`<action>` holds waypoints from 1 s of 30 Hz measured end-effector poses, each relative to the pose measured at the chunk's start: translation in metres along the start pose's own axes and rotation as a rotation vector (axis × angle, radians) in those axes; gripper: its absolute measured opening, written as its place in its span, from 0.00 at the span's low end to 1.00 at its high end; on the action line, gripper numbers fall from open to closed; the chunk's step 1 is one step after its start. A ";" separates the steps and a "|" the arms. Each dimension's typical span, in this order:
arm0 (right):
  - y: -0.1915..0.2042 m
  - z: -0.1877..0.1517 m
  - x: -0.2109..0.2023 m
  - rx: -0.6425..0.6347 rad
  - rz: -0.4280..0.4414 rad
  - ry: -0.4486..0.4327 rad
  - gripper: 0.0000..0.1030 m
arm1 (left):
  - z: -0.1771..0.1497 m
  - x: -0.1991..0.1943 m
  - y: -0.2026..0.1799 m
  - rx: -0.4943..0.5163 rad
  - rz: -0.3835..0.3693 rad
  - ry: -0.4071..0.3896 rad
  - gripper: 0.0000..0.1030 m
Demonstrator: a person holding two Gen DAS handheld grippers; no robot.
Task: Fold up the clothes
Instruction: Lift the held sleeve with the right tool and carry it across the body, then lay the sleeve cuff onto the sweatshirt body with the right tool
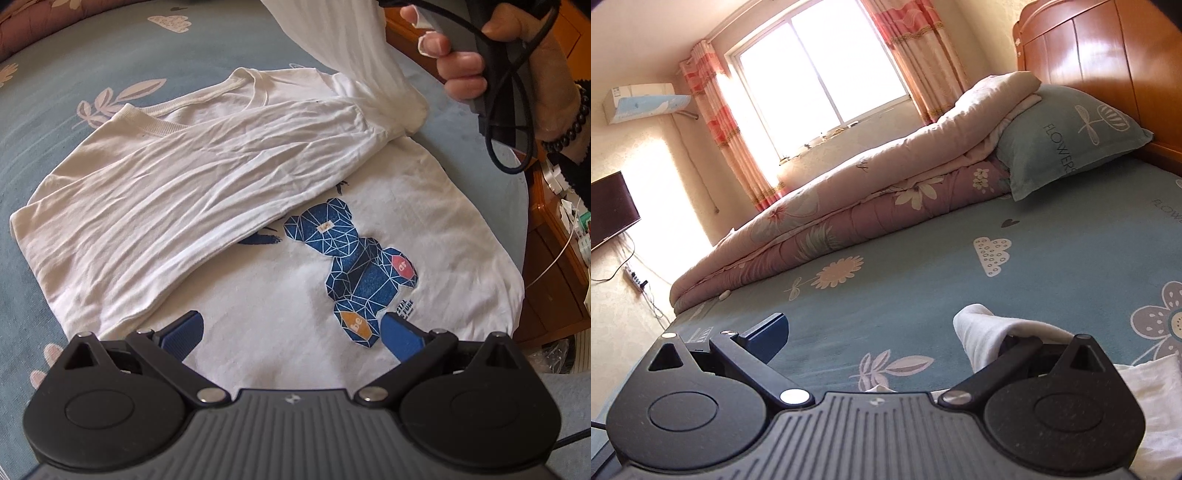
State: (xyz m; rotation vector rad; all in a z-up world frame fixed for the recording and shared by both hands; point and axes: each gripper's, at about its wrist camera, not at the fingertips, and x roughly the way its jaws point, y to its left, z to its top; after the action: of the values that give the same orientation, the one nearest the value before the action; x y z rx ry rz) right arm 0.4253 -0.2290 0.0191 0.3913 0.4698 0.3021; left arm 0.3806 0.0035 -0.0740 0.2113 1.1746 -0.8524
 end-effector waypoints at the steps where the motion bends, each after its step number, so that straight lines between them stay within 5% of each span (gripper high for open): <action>1: 0.006 -0.001 0.001 -0.027 0.020 0.009 1.00 | -0.001 0.000 0.000 -0.002 -0.001 0.000 0.99; 8: 0.039 -0.026 0.027 -0.184 0.122 0.166 1.00 | -0.008 0.002 -0.002 -0.016 -0.001 0.009 0.99; 30: 0.061 -0.076 0.066 -0.146 0.214 0.426 1.00 | -0.033 -0.003 0.012 -0.074 0.033 0.025 0.99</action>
State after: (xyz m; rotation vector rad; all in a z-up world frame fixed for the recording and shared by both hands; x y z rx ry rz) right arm 0.4329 -0.1285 -0.0418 0.2329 0.8199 0.6296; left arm 0.3647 0.0319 -0.0882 0.1807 1.2208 -0.7781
